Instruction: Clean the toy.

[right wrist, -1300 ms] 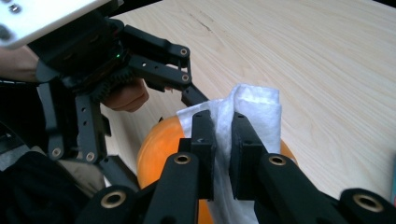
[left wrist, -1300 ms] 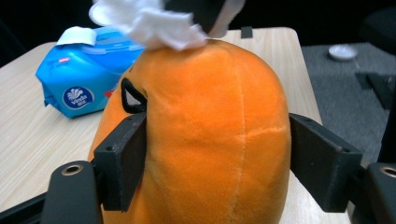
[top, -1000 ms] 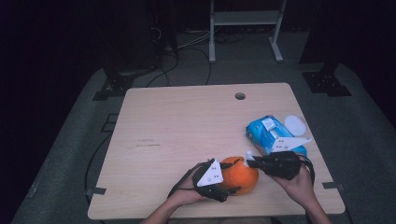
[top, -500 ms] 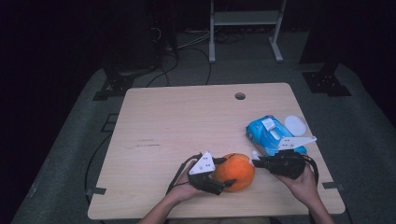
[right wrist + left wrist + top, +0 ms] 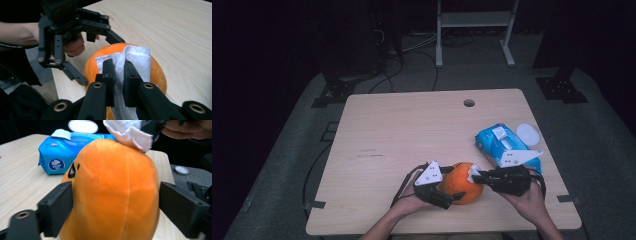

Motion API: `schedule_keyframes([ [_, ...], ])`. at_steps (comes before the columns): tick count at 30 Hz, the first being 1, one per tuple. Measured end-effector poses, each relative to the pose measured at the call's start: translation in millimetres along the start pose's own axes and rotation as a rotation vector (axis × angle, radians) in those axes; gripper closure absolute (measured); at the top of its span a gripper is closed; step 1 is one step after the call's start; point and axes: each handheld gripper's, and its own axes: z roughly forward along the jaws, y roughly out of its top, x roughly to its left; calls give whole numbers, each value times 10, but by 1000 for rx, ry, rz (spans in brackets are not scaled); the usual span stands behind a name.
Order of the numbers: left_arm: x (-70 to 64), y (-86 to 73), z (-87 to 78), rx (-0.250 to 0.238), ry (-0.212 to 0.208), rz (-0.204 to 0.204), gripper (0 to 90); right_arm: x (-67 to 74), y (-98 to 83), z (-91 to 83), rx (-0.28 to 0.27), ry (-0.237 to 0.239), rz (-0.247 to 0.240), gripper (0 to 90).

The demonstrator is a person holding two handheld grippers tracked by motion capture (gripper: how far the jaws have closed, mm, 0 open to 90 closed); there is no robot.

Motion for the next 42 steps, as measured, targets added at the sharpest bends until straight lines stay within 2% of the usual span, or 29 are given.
schedule_keyframes([
  [4, 34, -56, 35, 18, 3, 16, 86, -103, -51, -57, -10, -24, 27, 812],
  [6, 21, -79, 82, 29, 2, 42, 85, -115, -62, -63, -12, -30, 33, 812],
  [9, 0, -70, 96, 43, 15, 59, 133, -90, -49, -53, -6, -36, 30, 813],
  [11, -5, -56, 79, 52, 25, 67, 209, -21, -8, -31, -8, -32, 14, 814],
  [14, -32, -27, 74, 55, 33, 76, 268, 111, 60, 45, -15, 8, -21, 814],
  [16, -30, -14, 56, 47, 35, 63, 292, 209, 107, 102, 5, -10, -71, 814],
  [18, -1, 4, 14, 27, 26, 44, 322, 201, 119, 82, 2, -30, -77, 814],
  [21, 9, 56, -13, 5, 14, 27, 348, 67, 83, -4, -35, -20, -11, 815],
  [26, -1, 143, -105, 4, -5, 28, 370, 147, 106, 23, -52, -11, -27, 815],
  [31, 6, 292, -291, 4, -6, 60, 376, 165, 145, -7, -101, 6, -18, 815],
  [35, 51, 206, -239, 75, -4, 48, 363, 86, 62, 109, -54, 4, 10, 815],
  [36, 60, 171, -208, 77, -10, 37, 345, 22, -3, 183, -23, 3, 31, 815],
  [38, 52, 160, -166, 81, -1, 35, 316, -58, -84, 252, 0, 14, 72, 815],
  [39, 38, 169, -141, 88, 2, 51, 303, -80, -96, 250, 3, 10, 77, 815],
  [42, 12, 155, -90, 98, 2, 55, 252, -13, -48, 212, -5, -10, 55, 816],
])
